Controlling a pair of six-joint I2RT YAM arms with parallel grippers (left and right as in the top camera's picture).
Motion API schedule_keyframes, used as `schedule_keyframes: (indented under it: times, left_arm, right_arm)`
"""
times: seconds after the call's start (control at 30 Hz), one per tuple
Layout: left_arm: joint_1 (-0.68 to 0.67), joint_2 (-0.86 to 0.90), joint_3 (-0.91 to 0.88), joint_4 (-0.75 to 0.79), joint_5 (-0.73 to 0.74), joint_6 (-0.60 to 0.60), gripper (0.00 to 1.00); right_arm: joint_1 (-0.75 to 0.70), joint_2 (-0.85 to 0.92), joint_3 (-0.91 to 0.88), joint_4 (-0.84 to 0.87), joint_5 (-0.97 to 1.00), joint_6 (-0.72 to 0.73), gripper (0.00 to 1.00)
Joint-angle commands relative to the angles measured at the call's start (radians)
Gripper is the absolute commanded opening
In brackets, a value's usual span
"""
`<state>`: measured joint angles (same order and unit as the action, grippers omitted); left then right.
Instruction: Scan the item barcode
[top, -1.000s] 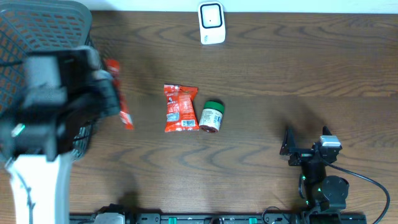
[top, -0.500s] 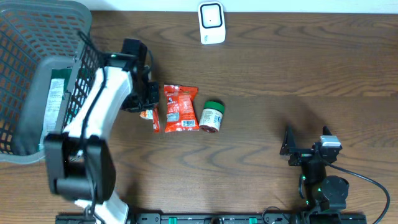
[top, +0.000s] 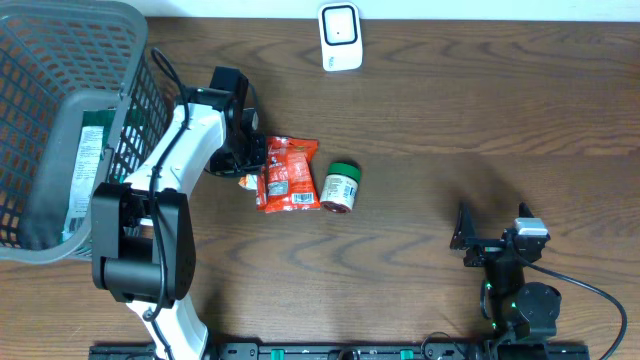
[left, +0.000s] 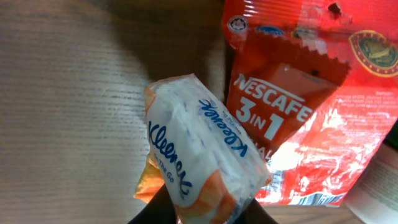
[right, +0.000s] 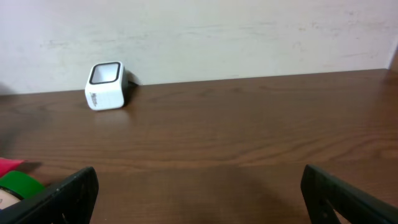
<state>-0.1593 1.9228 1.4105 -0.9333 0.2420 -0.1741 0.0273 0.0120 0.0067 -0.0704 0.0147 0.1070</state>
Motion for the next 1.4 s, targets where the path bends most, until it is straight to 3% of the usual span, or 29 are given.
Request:
schedule_keyframes:
  times: [0.0,0.07,0.17,0.37,0.47,0.53,0.67,0.7,0.77,1.0,1.13,1.23,1.37]
  left_arm:
    - [-0.013,0.002,-0.034,0.026,0.014,0.016,0.39]
    - [-0.021,0.002,-0.035,0.026,0.021,0.017,0.54]
    - [-0.027,0.002,-0.035,0.027,0.068,0.024,0.62]
    - [-0.027,-0.076,0.006,0.019,0.086,0.024,0.73]
    - [-0.027,-0.145,0.042,0.013,0.06,0.024,0.75]
    - [-0.027,-0.21,0.091,-0.008,0.0,0.024,0.75]
    - [0.001,-0.331,0.302,-0.109,-0.281,0.051,0.82]
    - [0.037,-0.362,0.387,-0.14,-0.4,0.05,0.85]
    - [0.092,-0.388,0.452,-0.155,-0.467,0.05,0.86]
    - [0.476,-0.409,0.489,-0.3,-0.471,0.051,1.0]
    - [0.636,-0.339,0.445,-0.4,-0.433,0.096,0.98]
    - [0.684,-0.264,0.423,-0.45,-0.335,0.164,0.98]
    - [0.686,-0.156,0.422,-0.507,-0.328,0.185,0.98]
  right_arm:
    - [-0.007,-0.003,-0.001,-0.004,0.002,0.011,0.99]
    - [-0.007,-0.003,-0.001,-0.003,0.002,0.011,0.99]
    - [-0.007,-0.003,-0.001,-0.004,0.002,0.012,0.99]
    - [-0.007,-0.004,-0.001,-0.004,0.002,0.011,0.99]
    - [-0.007,-0.004,-0.001,-0.004,0.002,0.011,0.99]
    - [-0.007,-0.003,-0.001,-0.004,0.002,0.011,0.99]
    - [-0.007,-0.004,-0.001,-0.004,0.002,0.011,0.99]
    - [-0.007,-0.003,-0.001,-0.003,0.002,0.011,0.99]
    - [-0.007,-0.003,-0.001,-0.003,0.002,0.011,0.99]
    - [-0.007,-0.004,-0.001,-0.003,0.002,0.011,0.99]
    - [-0.007,-0.004,-0.001,-0.003,0.002,0.011,0.99]
    - [-0.007,-0.004,-0.001,-0.003,0.002,0.011,0.99]
    - [-0.007,-0.003,-0.001,-0.003,0.002,0.011,0.99]
